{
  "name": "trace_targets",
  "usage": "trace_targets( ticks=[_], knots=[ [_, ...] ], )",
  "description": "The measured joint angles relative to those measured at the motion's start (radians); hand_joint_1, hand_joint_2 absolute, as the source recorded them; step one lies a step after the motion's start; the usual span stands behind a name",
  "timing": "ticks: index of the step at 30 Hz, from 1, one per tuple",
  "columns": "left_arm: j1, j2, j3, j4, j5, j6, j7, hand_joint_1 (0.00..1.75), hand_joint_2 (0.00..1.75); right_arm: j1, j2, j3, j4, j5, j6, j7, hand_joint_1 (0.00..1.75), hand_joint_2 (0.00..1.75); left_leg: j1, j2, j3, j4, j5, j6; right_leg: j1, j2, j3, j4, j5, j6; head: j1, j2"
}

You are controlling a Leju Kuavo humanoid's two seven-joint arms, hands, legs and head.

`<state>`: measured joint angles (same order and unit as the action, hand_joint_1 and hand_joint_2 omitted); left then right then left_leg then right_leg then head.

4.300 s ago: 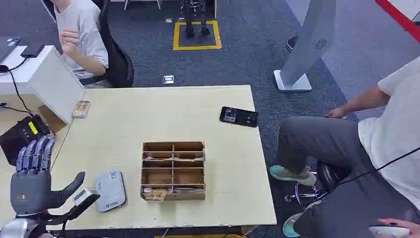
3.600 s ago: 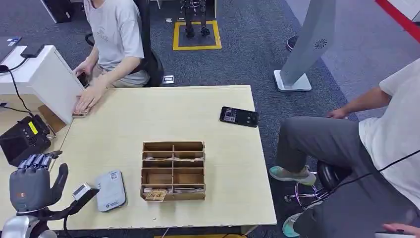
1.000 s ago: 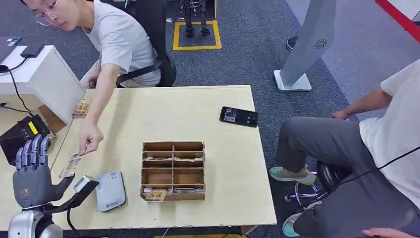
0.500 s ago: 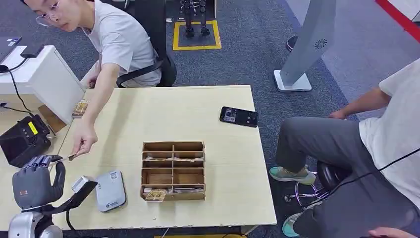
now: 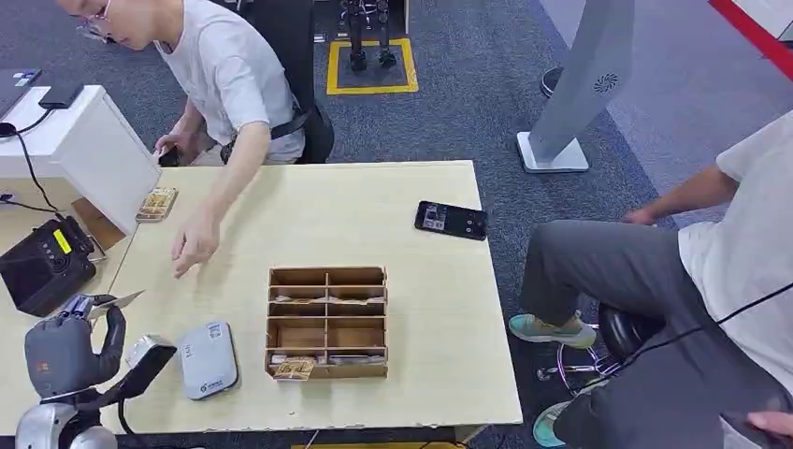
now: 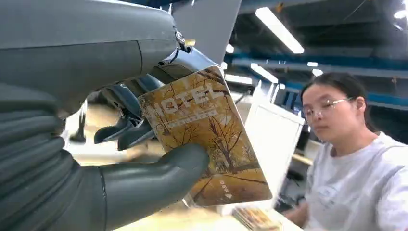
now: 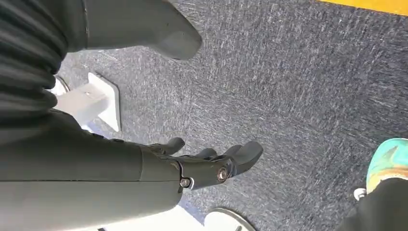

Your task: Pass the card to the sensor for recognition and then transmit it.

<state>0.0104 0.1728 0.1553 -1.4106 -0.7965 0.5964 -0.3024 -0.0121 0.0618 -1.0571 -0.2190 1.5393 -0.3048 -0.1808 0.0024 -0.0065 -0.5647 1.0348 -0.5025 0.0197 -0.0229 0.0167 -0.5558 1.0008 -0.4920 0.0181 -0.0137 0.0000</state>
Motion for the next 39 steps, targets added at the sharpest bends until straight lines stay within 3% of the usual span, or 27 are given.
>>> trace_targets(
  ticks=[3,6,10,12,23,39],
  knots=[
    [0.003,-0.018,0.002,-0.029,0.154,-0.088,-0.036,1.75,1.75,0.000,0.000,0.000,0.000,0.000,-0.001,0.003,0.00,1.75,0.000,0.000,0.000,0.000,0.000,0.000,0.000,0.000,0.000,0.000,0.000,0.000,0.000,0.000],
    [0.010,-0.044,0.003,-0.077,0.311,-0.241,-0.020,1.75,1.75,0.000,0.003,-0.002,0.000,0.000,-0.003,0.008,0.00,1.75,0.000,0.000,0.000,0.000,0.000,0.000,0.000,0.000,0.000,0.000,0.000,0.000,0.000,0.000],
    [0.052,-0.077,0.002,-0.143,0.439,-0.376,0.011,1.75,1.75,0.003,0.008,-0.010,0.000,0.000,-0.011,0.011,0.00,1.75,0.000,0.000,0.000,0.000,0.000,0.000,0.000,0.001,0.000,0.000,0.000,0.000,0.000,0.000],
    [0.078,-0.087,-0.002,-0.171,0.455,-0.408,0.021,1.75,1.75,0.006,0.011,-0.015,0.000,0.000,-0.012,0.011,0.00,1.75,0.000,0.000,0.000,0.000,0.000,0.000,0.000,0.001,0.000,0.000,0.000,0.000,0.000,0.000],
    [0.126,-0.107,-0.009,-0.229,0.454,-0.438,0.036,1.75,1.75,0.007,0.014,-0.021,0.000,0.000,-0.012,0.015,0.00,1.75,0.000,0.000,0.000,0.000,0.000,0.000,0.000,0.000,0.000,0.000,0.000,0.000,0.000,0.000],
    [0.168,-0.138,-0.070,-0.179,0.237,-0.414,0.088,1.75,1.75,0.007,0.024,-0.041,0.000,0.000,-0.014,0.018,0.00,1.75,0.000,0.000,0.000,0.000,0.000,0.000,0.000,0.000,0.000,0.000,0.000,0.000,0.000,0.000]
  ],
)
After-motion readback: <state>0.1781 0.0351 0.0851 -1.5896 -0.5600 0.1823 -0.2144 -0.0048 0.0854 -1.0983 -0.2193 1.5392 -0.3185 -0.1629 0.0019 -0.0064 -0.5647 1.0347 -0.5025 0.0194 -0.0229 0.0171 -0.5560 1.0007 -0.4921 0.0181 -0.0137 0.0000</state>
